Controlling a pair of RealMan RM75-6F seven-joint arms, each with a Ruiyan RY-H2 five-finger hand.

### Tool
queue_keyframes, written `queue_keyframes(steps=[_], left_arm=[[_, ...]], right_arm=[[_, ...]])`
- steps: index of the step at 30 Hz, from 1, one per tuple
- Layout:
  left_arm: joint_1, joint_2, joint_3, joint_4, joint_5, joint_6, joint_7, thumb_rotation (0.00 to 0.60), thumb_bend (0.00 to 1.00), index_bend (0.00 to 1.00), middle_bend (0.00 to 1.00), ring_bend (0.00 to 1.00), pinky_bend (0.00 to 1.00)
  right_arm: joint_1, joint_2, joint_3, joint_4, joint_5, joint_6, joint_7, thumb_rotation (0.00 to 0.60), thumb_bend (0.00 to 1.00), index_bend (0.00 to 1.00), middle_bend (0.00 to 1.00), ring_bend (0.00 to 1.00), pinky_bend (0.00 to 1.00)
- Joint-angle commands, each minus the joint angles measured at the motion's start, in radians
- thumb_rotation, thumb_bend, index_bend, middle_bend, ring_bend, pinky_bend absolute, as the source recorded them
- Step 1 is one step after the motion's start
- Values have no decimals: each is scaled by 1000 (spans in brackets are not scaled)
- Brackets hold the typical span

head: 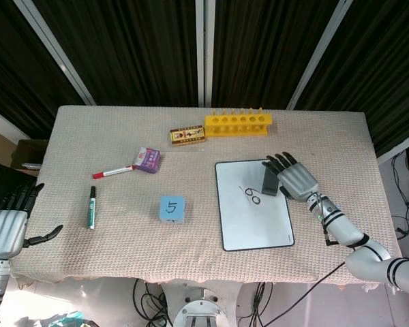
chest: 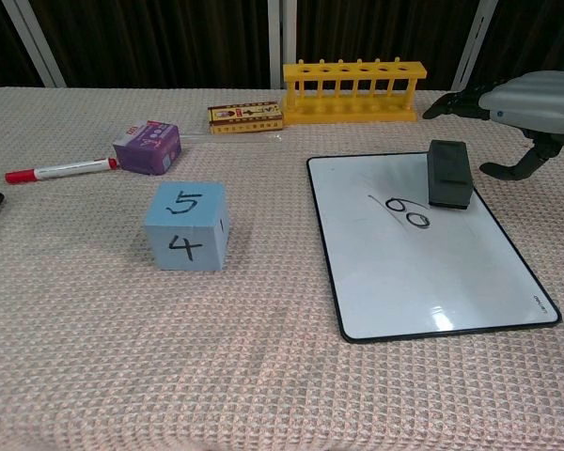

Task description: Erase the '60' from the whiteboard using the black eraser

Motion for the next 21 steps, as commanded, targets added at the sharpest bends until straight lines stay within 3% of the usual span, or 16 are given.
queue_keyframes(steps=[1, 21], left_arm=[[-4, -2, -3, -2, -2, -4, 4, 297, 129, 84, 58, 97, 198], [-6, -4, -3, 0, 5, -1, -11, 301, 129, 84, 58, 97, 198]], right_arm=[[2, 0, -4, 6, -2, 5, 6, 600, 385, 0, 0, 0, 0], [19, 3, -35, 21, -8, -2, 47, 600, 442, 0, 0, 0, 0]])
